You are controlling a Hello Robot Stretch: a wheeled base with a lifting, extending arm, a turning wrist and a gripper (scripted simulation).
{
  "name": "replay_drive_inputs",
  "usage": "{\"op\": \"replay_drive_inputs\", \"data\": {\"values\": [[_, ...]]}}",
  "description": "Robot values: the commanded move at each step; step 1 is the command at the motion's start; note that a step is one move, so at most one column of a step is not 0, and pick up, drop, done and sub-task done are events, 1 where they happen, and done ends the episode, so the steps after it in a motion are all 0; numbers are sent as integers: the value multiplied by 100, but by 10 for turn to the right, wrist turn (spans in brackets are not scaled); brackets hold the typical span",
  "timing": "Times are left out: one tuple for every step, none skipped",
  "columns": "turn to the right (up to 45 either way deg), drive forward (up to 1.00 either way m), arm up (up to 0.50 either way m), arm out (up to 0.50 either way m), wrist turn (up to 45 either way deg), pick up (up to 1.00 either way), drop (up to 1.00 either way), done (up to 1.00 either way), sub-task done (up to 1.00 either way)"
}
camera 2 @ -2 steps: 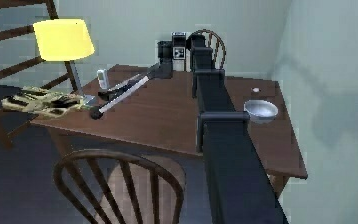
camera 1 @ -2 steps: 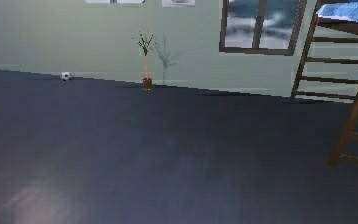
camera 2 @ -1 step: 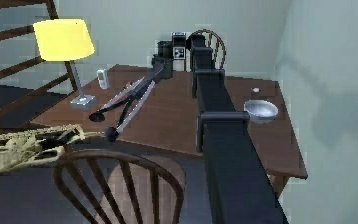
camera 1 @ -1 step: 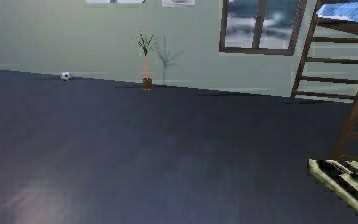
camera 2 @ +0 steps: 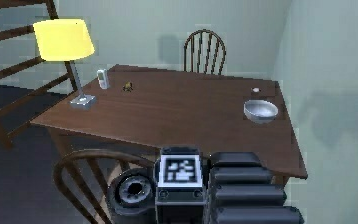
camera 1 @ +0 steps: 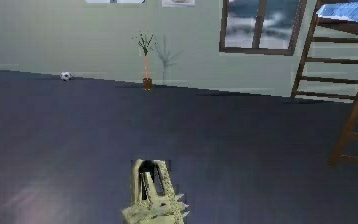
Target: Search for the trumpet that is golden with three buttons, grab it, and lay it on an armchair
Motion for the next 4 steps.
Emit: {"op": "replay_drive_inputs", "data": {"values": [[-330,0,0,0,0,0,0,0,0],[0,20,0,0,0,0,0,0,0],[-390,0,0,0,0,0,0,0,0],[0,60,0,0,0,0,0,0,0]]}}
